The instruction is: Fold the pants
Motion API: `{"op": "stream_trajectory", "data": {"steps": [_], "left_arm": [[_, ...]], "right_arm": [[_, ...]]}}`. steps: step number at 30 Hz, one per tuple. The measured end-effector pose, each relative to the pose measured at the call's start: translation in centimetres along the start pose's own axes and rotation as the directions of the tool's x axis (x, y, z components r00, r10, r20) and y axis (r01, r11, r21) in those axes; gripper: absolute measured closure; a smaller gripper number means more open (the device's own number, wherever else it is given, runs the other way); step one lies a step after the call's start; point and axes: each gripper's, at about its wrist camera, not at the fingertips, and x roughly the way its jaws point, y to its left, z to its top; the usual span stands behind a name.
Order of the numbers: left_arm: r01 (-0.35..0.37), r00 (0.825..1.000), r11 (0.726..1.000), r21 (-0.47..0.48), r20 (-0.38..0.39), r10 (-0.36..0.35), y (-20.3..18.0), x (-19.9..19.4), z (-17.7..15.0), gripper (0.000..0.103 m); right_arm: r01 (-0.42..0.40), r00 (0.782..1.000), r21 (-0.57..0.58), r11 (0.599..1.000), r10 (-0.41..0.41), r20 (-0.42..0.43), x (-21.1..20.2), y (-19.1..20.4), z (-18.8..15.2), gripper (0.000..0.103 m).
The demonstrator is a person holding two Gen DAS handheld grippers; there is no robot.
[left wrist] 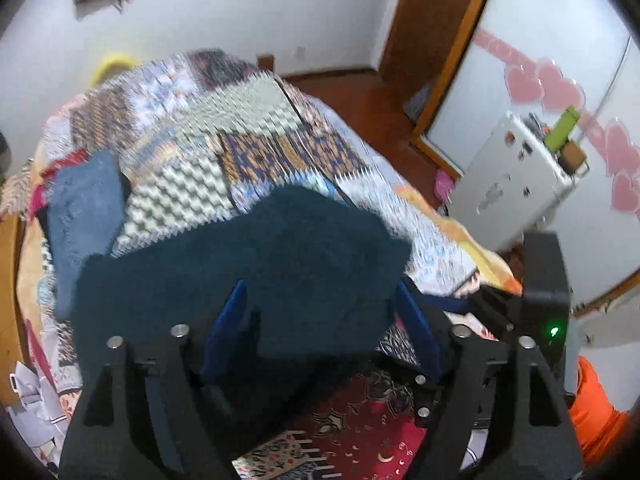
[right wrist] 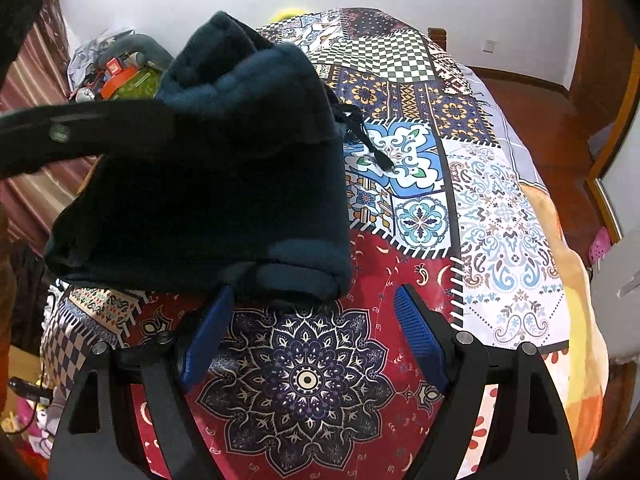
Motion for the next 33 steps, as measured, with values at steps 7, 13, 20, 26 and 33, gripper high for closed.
{"op": "stream_trajectory", "data": {"steps": [7,13,20,26,33], "left_arm": [[-0.164,0.974,0.983,-0.078,0.146,0.174,6.2,-2.8,2.2,0.001],[-0.252,0.967,0.957,-0.140,0.011,0.256,14.2,1.0,3.8,0.001],[-0.339,0.939,0.925,-0.170,-0.126,0.321,21.8,7.5,3.0,0.001],[-0.415,0.882,0.904,-0.098,-0.287,0.374,26.7,13.1,0.1,0.001],[-0.409,0.890,0.902,-0.135,-0.279,0.362,28.2,10.1,-4.2,0.000]], "right_arm": [[-0.010,1.000,-0.005,1.000,0.010,0.000,-0.4,0.9,-0.3,0.023],[-0.029,1.000,-0.009,1.000,0.029,-0.010,0.1,1.5,-0.4,0.023],[-0.008,0.998,-0.023,1.000,0.007,-0.057,2.5,2.1,0.9,0.022],[0.003,0.998,-0.014,1.000,-0.004,-0.056,3.6,1.4,2.5,0.020],[0.049,0.998,0.027,0.998,-0.048,-0.038,4.0,0.5,4.1,0.020]]}}
